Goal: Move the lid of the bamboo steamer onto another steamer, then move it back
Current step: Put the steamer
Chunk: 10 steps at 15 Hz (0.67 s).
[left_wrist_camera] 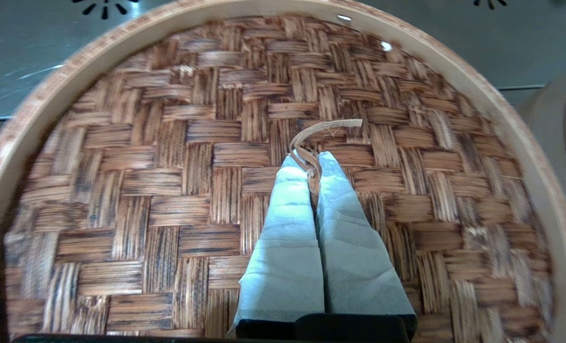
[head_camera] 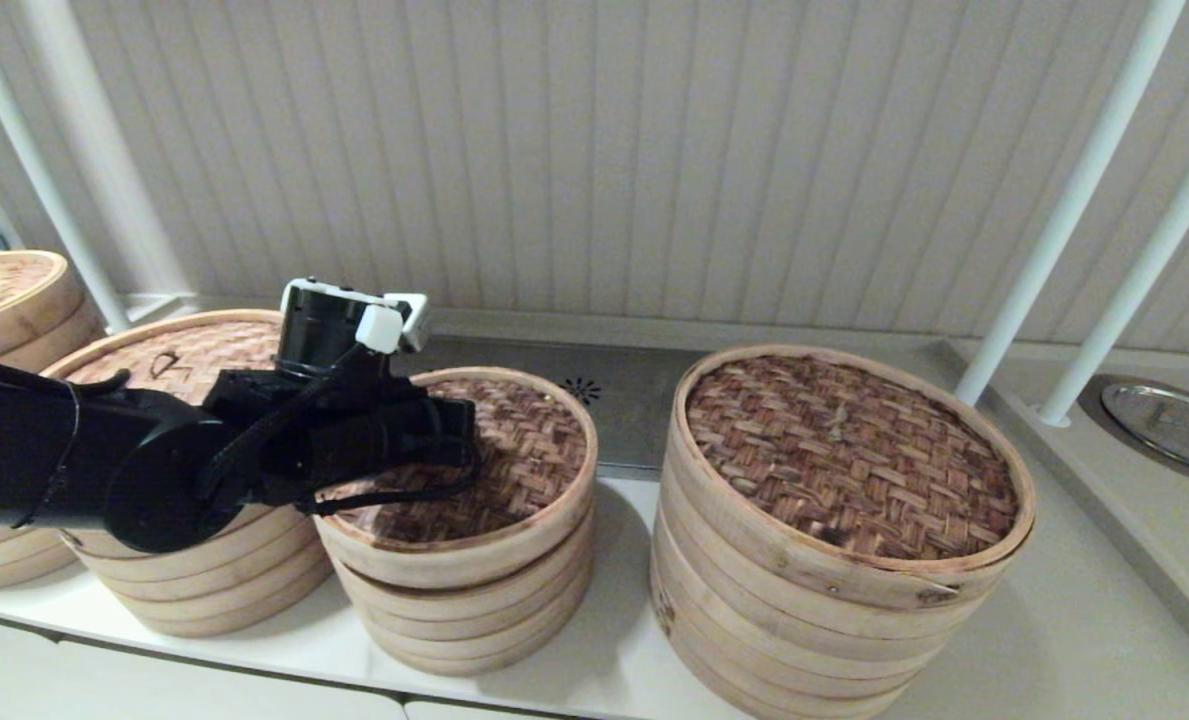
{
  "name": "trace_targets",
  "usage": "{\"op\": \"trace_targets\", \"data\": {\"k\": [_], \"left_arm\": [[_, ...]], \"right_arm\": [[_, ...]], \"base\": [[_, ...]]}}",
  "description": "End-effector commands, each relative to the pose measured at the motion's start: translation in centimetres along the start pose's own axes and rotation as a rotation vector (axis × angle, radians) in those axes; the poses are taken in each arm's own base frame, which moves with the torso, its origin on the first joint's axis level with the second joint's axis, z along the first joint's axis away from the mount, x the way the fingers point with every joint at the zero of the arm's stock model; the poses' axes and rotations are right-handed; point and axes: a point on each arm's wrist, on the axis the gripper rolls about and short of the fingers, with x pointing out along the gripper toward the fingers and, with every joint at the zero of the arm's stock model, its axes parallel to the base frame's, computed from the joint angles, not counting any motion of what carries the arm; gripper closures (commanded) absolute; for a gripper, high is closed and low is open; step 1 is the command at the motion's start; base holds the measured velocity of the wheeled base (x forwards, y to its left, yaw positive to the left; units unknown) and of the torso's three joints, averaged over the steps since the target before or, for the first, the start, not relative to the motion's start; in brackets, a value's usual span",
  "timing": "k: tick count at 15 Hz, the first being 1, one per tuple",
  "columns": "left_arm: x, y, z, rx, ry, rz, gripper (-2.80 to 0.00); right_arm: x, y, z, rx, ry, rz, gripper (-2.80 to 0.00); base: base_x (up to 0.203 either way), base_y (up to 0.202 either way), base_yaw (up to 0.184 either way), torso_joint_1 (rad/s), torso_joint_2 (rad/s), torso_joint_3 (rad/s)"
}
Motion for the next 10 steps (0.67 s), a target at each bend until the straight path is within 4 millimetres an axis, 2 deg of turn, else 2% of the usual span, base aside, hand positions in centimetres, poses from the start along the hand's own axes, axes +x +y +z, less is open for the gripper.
{"op": "trace_targets", "data": {"k": [1, 10], "left_arm": [[-0.04, -0.02, -0.01, 0.001, -0.002, 0.0, 0.0], [-0.01, 0.1, -0.66, 0.014, -0.012, 0.0, 0.0]], "right_arm": [[0.02, 0.0, -0.08, 0.0, 0.002, 0.0, 0.0], [0.02, 0.0, -0.08, 0.0, 0.002, 0.0, 0.0]], "base": [[0.0, 0.0, 0.0, 0.0, 0.0, 0.0], [0.0, 0.0, 0.0, 0.0, 0.0, 0.0]]}}
